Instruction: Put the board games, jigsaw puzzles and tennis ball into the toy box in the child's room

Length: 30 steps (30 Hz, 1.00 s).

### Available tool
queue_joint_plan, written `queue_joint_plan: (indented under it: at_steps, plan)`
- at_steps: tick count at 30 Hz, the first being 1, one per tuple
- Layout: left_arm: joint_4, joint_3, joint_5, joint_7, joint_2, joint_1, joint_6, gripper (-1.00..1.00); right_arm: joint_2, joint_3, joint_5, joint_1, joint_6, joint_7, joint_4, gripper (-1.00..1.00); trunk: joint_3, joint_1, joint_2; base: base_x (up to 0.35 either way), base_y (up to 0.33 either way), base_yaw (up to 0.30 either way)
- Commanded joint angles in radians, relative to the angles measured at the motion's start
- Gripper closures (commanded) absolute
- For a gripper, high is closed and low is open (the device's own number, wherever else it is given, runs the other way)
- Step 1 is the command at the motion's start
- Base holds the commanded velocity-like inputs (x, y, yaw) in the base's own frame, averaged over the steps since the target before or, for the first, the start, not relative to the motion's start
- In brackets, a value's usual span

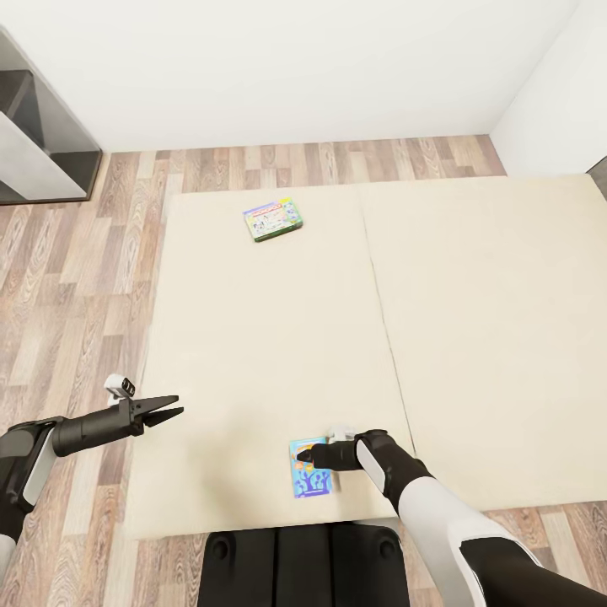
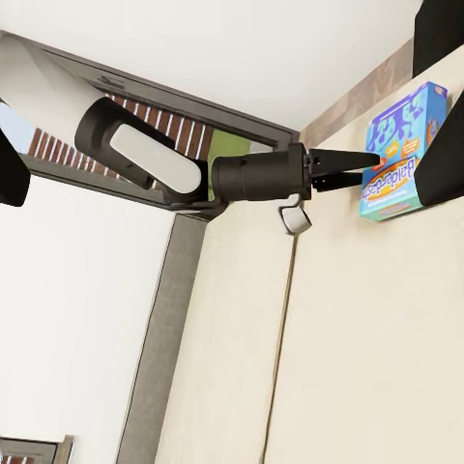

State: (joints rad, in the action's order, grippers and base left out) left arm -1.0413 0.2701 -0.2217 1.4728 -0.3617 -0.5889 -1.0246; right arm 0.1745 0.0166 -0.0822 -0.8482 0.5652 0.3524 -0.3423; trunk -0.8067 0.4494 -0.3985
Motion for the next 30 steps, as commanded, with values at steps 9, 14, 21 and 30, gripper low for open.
queue_joint_plan:
  at_steps: [9,14,21,30]
  plan:
    - [0.000,0.000,-0.001,0.003,0.000,0.000,-0.010,-1.00,0.000,0.002,-0.008,0.000,0.006,-0.003,-0.001,-1.00,-0.001,0.001,-0.001,0.000,0.000,0.000]
    - [0.000,0.000,-0.001,0.003,0.000,0.000,-0.011,-1.00,0.000,0.002,-0.008,0.000,0.005,-0.003,-0.001,-1.00,-0.001,0.001,-0.001,0.000,0.000,0.053]
    - [0.000,0.000,-0.001,0.003,0.000,0.000,-0.010,-1.00,0.000,0.002,-0.008,0.000,0.003,-0.003,-0.001,-1.00,-0.001,0.001,-0.001,0.000,0.000,0.069]
    - [0.000,0.000,-0.001,0.003,0.001,0.000,-0.010,-1.00,0.000,0.002,-0.008,0.000,0.002,-0.003,-0.001,-1.00,-0.001,0.001,-0.001,0.000,0.000,0.005]
